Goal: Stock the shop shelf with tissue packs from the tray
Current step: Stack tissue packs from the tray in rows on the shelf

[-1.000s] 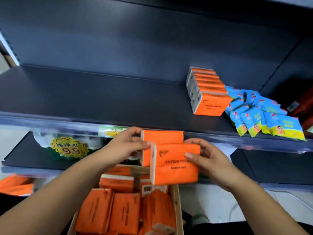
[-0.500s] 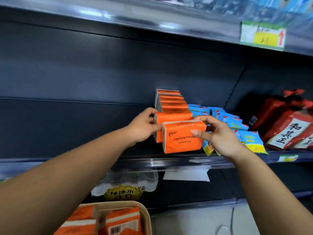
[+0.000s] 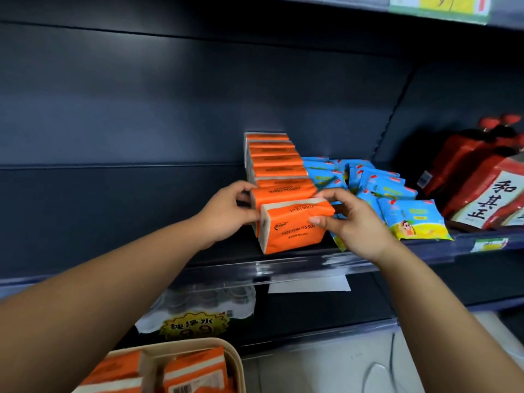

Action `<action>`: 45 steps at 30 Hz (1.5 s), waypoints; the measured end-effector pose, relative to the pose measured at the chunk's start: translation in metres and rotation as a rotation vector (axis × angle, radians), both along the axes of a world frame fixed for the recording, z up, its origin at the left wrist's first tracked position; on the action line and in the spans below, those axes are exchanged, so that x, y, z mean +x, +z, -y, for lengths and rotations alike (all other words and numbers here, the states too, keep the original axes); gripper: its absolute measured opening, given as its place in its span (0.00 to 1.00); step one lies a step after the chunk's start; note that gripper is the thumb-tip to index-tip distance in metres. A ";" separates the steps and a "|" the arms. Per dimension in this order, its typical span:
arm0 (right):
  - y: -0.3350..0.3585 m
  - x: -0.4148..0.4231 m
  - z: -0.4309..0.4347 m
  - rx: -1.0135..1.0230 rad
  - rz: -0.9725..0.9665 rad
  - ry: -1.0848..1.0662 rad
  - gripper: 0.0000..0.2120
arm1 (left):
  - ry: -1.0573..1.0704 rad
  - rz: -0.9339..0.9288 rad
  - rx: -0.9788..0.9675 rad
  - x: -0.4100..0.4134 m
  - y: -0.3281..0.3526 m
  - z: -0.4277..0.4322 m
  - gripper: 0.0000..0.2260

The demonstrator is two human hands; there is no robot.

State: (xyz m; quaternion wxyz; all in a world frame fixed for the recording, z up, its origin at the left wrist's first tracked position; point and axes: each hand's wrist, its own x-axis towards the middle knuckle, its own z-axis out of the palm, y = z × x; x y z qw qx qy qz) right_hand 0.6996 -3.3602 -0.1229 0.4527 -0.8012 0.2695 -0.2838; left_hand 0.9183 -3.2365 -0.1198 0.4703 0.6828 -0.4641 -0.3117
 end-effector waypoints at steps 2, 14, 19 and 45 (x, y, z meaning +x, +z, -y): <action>0.001 -0.001 0.001 -0.048 -0.012 0.002 0.13 | 0.022 -0.017 0.005 -0.003 -0.003 -0.001 0.18; 0.003 0.004 0.001 -0.178 -0.165 -0.049 0.16 | 0.201 -0.304 -0.046 -0.025 -0.017 -0.020 0.21; 0.000 0.007 0.000 -0.213 -0.277 -0.096 0.28 | -0.118 -0.224 -0.017 -0.042 -0.016 -0.021 0.27; 0.048 0.064 -0.108 -0.484 0.022 -0.043 0.14 | 0.124 0.188 0.090 0.029 0.034 -0.142 0.19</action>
